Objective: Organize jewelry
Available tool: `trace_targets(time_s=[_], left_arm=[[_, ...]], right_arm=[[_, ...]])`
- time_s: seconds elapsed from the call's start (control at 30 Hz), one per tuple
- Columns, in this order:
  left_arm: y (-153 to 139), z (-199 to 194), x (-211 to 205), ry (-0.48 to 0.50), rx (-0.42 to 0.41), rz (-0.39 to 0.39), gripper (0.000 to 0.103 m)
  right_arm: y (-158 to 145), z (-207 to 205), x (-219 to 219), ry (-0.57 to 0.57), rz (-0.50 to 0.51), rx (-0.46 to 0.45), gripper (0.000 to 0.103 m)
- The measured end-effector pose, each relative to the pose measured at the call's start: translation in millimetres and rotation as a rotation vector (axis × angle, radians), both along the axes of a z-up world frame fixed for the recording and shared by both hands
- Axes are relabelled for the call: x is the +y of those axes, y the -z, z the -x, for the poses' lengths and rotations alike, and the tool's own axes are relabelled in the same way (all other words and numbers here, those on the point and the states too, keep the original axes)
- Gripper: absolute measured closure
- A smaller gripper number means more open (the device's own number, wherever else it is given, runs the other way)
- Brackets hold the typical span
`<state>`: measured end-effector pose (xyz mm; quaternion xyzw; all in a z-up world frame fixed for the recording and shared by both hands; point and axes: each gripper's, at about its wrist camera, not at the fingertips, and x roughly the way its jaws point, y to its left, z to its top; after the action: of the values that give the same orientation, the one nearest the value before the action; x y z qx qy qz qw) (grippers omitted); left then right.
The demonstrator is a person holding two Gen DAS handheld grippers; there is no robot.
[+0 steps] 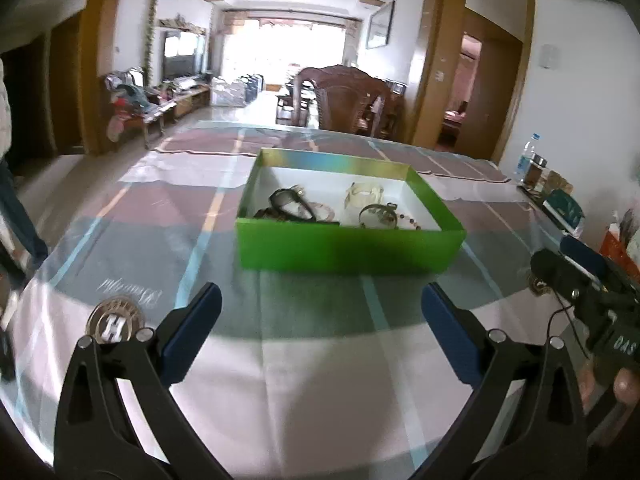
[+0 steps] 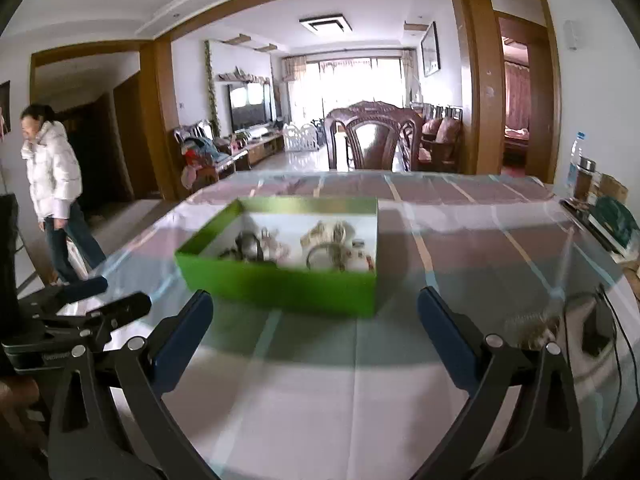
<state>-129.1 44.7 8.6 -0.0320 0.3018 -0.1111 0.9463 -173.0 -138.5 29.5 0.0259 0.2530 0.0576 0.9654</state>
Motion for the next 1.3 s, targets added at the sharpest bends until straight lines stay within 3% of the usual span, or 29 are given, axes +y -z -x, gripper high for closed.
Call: trace_targets(time_s=[0.27, 0.43, 0.5, 0.67, 1.3], left_arm=[[12, 25, -2, -0.025, -0.001, -0.020, 0.004], [9, 34, 4, -0.031, -0.041, 0.023, 0.004], [8, 33, 6, -0.037, -0.036, 0.025, 0.004], [6, 29, 2, -0.064, -0.026, -0.052, 0.004], [10, 21, 3, -0.048, -0.003, -0.062, 0.004]], right_arm=[[17, 33, 0, 0.034, -0.014, 0.028, 0.003], [26, 36, 1, 0.039, -0.001, 0.053, 0.003], [25, 35, 1, 0.038, -0.005, 0.052, 0.003], [25, 39, 3, 0.032, -0.004, 0.042, 0.003], [21, 31, 2, 0.038, -0.001, 0.051, 0.003]])
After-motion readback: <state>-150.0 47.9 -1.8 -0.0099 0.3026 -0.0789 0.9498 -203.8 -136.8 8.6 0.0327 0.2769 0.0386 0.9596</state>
